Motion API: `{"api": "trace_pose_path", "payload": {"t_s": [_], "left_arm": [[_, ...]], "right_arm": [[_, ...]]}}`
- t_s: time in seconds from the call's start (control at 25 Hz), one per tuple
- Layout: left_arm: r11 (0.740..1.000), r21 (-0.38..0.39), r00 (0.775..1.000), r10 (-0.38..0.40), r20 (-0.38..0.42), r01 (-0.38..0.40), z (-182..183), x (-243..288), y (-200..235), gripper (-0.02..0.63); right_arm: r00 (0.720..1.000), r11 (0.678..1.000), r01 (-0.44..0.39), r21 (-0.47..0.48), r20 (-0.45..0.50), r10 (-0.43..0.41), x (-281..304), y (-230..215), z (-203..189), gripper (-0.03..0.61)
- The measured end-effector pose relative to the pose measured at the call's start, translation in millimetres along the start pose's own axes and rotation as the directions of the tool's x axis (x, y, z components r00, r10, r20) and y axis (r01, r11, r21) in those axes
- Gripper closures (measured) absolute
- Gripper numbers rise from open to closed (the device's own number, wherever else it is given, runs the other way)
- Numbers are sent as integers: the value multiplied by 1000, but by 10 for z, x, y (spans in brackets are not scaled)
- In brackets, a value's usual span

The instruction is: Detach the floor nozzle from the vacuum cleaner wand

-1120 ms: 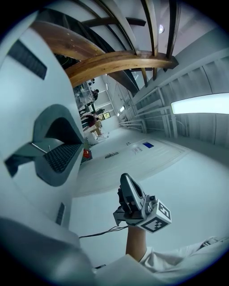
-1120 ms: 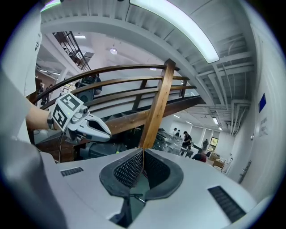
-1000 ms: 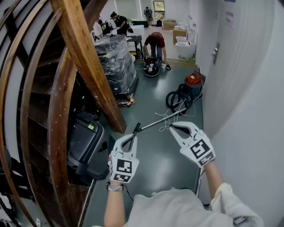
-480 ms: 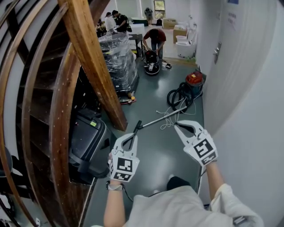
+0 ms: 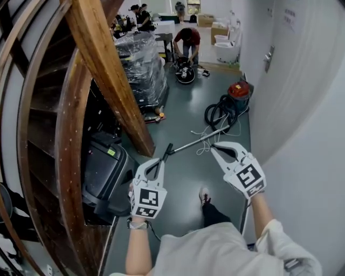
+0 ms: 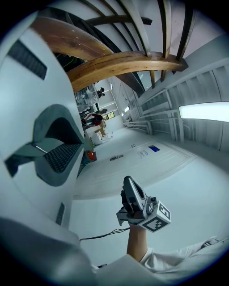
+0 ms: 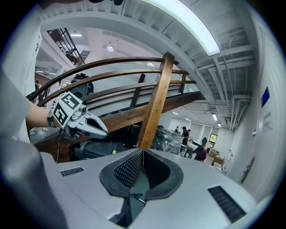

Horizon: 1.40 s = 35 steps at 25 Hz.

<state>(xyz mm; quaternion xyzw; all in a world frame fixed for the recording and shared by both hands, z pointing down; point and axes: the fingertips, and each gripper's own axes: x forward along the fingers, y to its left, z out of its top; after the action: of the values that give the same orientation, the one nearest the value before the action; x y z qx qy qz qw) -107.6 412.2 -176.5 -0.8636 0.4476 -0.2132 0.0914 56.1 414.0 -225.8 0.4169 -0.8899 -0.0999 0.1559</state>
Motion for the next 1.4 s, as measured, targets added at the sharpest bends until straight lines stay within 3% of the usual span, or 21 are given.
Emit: {"api": "trace_pose_path", "payload": {"t_s": [0.32, 0.44, 0.64, 1.2, 1.4], "left_arm": [[1000, -15, 1000, 15, -1, -15, 119, 1123, 488, 615], [1000, -14, 1000, 18, 9, -18, 292, 1559, 655, 615], [1000, -5, 1000, 28, 9, -28, 496, 2135, 914, 615], [999, -26, 999, 28, -32, -29, 493, 2744, 1044, 615], [999, -28, 999, 31, -43, -33, 515, 2912, 1070, 615]], "right_arm": [[998, 996, 35, -84, -41, -38, 793, -980, -253, 548], [999, 997, 36, -67, -25, -38, 1048, -1340, -270, 548], [1000, 996, -18, -83, -12, 18, 1421, -1770, -326, 548], [1000, 999, -1, -54, 29, 3, 1779, -2363, -396, 549], [1000, 997, -17, -70, 2, 17, 1861, -2500, -510, 548]]}}
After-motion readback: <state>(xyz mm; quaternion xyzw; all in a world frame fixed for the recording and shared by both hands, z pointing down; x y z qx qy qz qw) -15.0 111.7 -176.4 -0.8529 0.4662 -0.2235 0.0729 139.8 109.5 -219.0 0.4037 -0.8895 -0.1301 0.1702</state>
